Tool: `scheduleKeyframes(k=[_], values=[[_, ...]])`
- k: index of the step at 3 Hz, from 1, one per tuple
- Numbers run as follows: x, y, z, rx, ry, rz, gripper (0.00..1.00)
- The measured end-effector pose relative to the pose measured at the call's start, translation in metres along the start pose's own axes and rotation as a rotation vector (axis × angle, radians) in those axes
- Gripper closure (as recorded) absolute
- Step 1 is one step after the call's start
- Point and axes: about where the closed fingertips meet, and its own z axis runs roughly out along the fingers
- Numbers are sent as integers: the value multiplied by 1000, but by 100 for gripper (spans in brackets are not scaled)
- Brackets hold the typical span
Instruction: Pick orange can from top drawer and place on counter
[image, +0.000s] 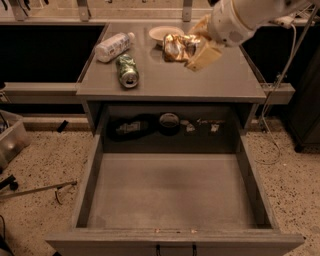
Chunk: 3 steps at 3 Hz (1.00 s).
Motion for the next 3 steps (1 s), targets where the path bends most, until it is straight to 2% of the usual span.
scheduleKeyframes(k=[1,2,3], values=[[-5,-51,-10,74,37,7,100],[-5,-100,-16,167,3,37,100],[-3,-100,-13,163,12,38,100]])
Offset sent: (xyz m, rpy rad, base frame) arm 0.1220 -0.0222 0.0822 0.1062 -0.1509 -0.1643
